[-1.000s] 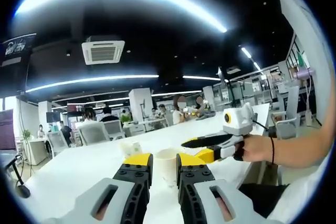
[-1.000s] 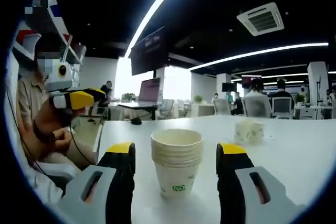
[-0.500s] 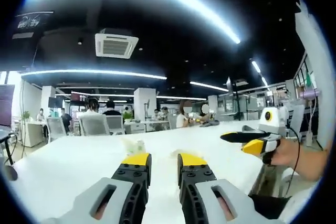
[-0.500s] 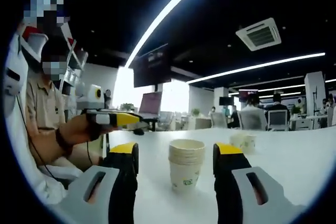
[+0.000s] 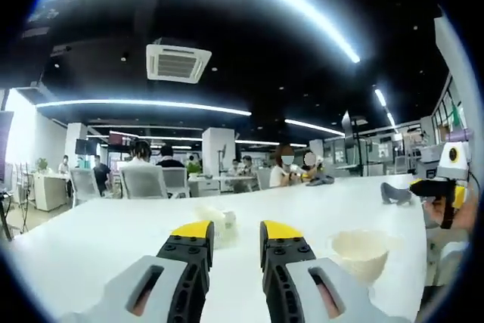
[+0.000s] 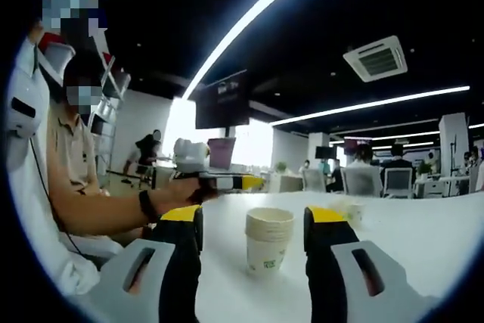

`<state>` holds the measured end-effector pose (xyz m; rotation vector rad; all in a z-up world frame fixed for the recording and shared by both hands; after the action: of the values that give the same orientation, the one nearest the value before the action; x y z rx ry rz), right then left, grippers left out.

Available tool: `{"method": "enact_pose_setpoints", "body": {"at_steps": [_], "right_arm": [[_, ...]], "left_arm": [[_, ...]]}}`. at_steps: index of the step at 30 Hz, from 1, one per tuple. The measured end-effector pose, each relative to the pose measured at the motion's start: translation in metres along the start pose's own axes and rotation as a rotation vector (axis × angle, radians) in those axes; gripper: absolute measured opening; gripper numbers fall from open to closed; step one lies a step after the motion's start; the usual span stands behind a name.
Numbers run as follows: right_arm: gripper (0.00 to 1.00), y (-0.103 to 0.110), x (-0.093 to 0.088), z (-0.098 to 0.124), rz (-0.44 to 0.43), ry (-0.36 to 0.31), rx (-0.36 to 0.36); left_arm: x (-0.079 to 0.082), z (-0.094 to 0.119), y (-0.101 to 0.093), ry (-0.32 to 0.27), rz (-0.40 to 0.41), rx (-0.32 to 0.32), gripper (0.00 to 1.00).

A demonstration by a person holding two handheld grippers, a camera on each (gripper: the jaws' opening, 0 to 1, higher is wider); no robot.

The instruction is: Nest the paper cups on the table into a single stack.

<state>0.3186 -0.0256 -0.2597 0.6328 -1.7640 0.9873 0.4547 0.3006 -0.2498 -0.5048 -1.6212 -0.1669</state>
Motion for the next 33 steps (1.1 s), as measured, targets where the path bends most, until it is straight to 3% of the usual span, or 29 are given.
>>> {"method": "enact_pose_setpoints", "body": {"at_steps": [7,11,15,18,26,33], "right_arm": [[0.54,-0.001,0.01,0.008,0.013,-0.025,-0.015],[0.54,-0.003,0.014,0.011,0.021,-0.028,-0.019],[0.54,-0.005,0.021,0.016,0.036,-0.036,-0.02],[0.54,-0.008,0.026,0.02,0.046,-0.04,-0.026],[0.53,-0.015,0.034,0.024,0.073,-0.048,-0.041],[0.52,-0.02,0.04,0.032,0.106,-0.039,-0.066]], "left_arm": [[-0.017,-0.056,0.017,0.071,0.057,-0.025,0.35],[-0.03,-0.087,0.027,0.099,0.025,-0.008,0.39],[-0.046,-0.12,0.046,0.14,0.063,0.018,0.53],[-0.053,-0.137,0.05,0.148,0.094,0.021,0.64],[-0.067,-0.166,0.035,0.175,0.06,0.02,0.61],[-0.088,-0.195,0.038,0.208,-0.007,0.064,0.63]]}}
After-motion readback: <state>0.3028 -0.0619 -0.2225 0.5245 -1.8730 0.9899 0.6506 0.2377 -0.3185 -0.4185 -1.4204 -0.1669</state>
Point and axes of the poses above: the point that each gripper's makers call its tool centre point, and the gripper's own axes: z roughly backward along the fingers, y roughly to its left, x roughly out of its top, the point moved 10 cm from there along z, roughly backward along the fingers, and after that the axes turned 13 degrees about z, right-handed, at the moved point
